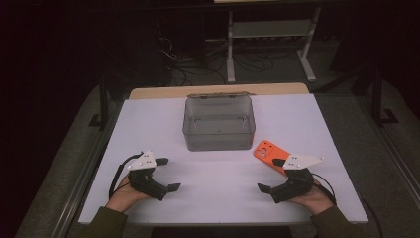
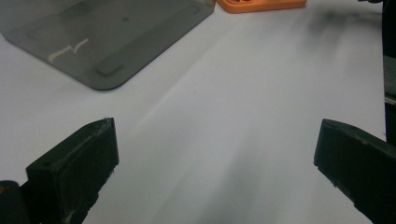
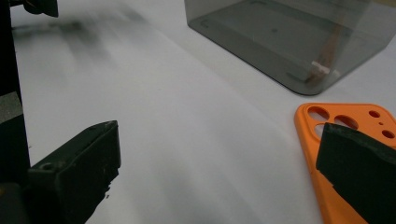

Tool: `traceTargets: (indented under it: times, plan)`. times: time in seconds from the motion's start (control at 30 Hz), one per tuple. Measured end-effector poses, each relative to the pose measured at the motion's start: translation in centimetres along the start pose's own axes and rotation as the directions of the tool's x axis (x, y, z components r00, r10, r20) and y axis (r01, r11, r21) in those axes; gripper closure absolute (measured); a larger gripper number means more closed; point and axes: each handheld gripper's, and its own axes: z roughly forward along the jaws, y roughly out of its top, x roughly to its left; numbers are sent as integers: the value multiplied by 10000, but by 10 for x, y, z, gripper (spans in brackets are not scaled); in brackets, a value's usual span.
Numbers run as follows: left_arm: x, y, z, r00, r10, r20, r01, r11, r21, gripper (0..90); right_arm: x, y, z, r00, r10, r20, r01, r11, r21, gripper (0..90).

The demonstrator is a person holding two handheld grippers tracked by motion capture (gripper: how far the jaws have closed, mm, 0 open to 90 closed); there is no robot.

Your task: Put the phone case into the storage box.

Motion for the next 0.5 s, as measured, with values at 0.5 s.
traceTargets:
  times: [0.5]
  plan:
    - [0, 0, 0, 10000, -32, 78, 33, 10000, -41, 0, 0, 1, 1, 10000, -54, -20, 54, 10000, 23, 0]
